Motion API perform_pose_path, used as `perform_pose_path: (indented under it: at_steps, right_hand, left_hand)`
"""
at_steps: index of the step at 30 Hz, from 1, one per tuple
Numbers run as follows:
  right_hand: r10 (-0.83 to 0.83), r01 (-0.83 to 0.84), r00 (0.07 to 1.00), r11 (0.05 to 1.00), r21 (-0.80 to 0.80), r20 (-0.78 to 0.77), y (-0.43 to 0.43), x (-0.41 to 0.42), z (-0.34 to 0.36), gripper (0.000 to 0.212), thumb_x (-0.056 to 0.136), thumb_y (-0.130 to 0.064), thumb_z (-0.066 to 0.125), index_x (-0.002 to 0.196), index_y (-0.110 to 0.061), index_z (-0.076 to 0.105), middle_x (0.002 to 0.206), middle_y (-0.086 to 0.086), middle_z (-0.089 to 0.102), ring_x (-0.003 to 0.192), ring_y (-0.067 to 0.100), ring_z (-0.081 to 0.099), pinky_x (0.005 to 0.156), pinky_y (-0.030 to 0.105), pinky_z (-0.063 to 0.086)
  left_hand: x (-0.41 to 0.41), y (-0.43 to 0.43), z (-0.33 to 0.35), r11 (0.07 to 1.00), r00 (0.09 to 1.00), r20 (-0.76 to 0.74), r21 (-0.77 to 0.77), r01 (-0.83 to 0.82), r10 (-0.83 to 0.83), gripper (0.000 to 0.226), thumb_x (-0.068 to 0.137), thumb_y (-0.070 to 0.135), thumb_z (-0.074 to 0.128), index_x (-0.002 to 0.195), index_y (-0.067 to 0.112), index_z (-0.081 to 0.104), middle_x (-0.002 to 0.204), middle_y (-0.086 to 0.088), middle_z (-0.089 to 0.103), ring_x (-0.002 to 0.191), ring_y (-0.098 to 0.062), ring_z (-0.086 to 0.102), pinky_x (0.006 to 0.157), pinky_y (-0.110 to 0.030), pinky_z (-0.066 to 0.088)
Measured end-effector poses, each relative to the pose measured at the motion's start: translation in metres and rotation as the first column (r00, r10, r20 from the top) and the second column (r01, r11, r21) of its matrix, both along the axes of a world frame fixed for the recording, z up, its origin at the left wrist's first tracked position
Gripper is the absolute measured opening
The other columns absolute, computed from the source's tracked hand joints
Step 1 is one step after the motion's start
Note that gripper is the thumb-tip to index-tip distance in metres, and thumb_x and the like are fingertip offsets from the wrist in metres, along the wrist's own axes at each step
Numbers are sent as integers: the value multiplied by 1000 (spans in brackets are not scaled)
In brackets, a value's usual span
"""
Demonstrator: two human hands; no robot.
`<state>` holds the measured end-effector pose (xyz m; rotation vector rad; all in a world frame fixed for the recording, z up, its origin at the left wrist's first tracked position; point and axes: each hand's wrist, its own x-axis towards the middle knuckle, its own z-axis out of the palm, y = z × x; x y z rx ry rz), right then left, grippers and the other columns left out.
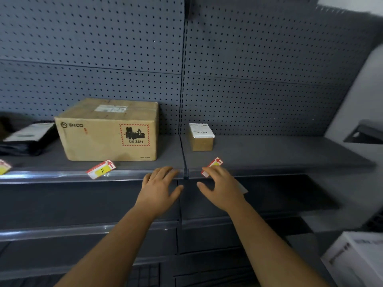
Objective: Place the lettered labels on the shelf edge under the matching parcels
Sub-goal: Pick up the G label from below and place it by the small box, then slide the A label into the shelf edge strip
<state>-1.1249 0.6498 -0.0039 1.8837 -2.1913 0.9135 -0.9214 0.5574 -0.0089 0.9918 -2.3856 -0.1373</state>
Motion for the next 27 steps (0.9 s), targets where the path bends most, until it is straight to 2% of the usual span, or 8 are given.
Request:
perform_pose_path:
  at_steps: [8, 12, 16, 21, 24, 27]
  right_hand:
    - [51, -50, 998, 999, 8, -33, -2, 147, 7, 57, 88, -56, 55, 134, -23, 52, 130, -5, 50, 123, 14, 43, 97, 36, 44]
    - [132, -132, 991, 991, 22, 7, -17, 251, 3, 56, 89, -55, 53, 136, -25, 50, 133, -8, 48, 126, 11, 41, 101, 34, 41]
    - [240, -243, 968, 970, 26, 74, -43, 354, 1, 55, 89, -55, 54, 135, -27, 50, 134, -10, 48, 125, 11, 42, 103, 36, 41]
    - [386, -390, 919, 921, 30, 77, -86, 468, 2, 54, 88, -53, 56, 135, -27, 51, 133, -9, 49, 125, 12, 43, 103, 35, 40]
    - [490, -494, 869, 868, 61, 62, -120, 534, -4, 53, 89, -52, 56, 136, -28, 50, 134, -9, 49, 125, 11, 42, 102, 32, 40]
    - [583, -587, 810, 804, 94, 68, -154, 597, -17, 53, 89, -51, 57, 137, -27, 49, 135, -9, 48, 125, 11, 41, 102, 32, 40]
  left_hand:
    - [156, 8, 5, 999, 999, -36, 27, -27, 28, 54, 88, 55, 45, 136, 29, 41, 146, 4, 35, 135, -17, 28, 111, -42, 19]
    - [270, 7, 6, 994, 994, -31, 30, -101, 102, 67, 81, 66, 29, 136, 29, 41, 145, 7, 36, 134, -13, 28, 109, -41, 23]
    - [378, 1, 2, 976, 976, -37, 55, -213, 215, 69, 79, 67, 28, 135, 29, 42, 146, 6, 35, 135, -15, 28, 109, -44, 23]
    - [493, -8, -4, 938, 938, -61, 87, -336, 342, 56, 87, 55, 49, 135, 27, 43, 146, 5, 35, 135, -17, 28, 110, -47, 23]
    - [559, -18, -12, 895, 895, -65, 102, -435, 442, 55, 88, 54, 49, 136, 28, 42, 146, 5, 34, 135, -17, 27, 110, -47, 20]
    - [624, -30, -25, 838, 840, -56, 127, -531, 540, 60, 84, 63, 40, 135, 30, 43, 146, 6, 35, 134, -17, 29, 108, -47, 22]
